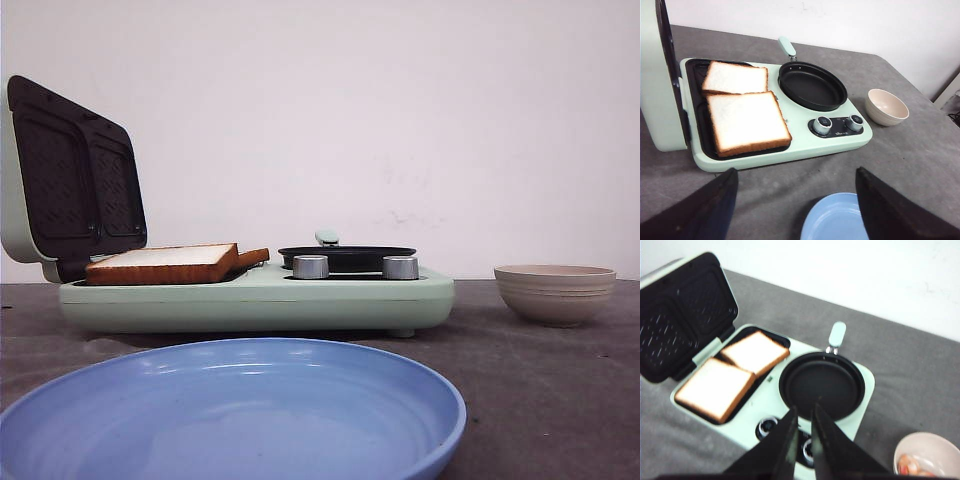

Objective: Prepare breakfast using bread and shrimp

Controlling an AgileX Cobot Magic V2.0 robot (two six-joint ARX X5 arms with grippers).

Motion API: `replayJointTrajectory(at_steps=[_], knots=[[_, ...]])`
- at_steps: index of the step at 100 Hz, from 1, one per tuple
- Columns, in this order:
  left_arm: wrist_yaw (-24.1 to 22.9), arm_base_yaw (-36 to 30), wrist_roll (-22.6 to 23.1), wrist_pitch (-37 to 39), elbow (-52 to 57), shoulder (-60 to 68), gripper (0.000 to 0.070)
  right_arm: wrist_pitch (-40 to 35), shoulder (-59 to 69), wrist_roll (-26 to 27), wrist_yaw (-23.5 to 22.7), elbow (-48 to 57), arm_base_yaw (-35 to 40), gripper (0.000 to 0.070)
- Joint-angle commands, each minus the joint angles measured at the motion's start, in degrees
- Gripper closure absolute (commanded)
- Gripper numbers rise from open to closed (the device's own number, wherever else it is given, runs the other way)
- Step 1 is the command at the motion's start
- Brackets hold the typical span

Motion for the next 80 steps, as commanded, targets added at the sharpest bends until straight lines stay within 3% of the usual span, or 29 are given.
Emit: replayJointTrajectory(at_steps=[1, 39, 80], knots=[[-0.87, -0.04, 0.83, 0.81, 0.22, -0.04, 0.0294, 1.51, -2.64, -0.7, 0.07, -2.62, 0.35, 0.0661], [-5.29, -0.04, 0.5, 1.07, 0.22, -0.04, 0.0294, 6.64, -26.8, -0.33, 0.09, -27.1, 0.35, 0.0662], [-10.78, -0.04, -7.63, 6.99, 0.22, -0.02, 0.0294, 6.51, -40.33, 4.07, 0.68, -39.56, 0.35, 0.0662]])
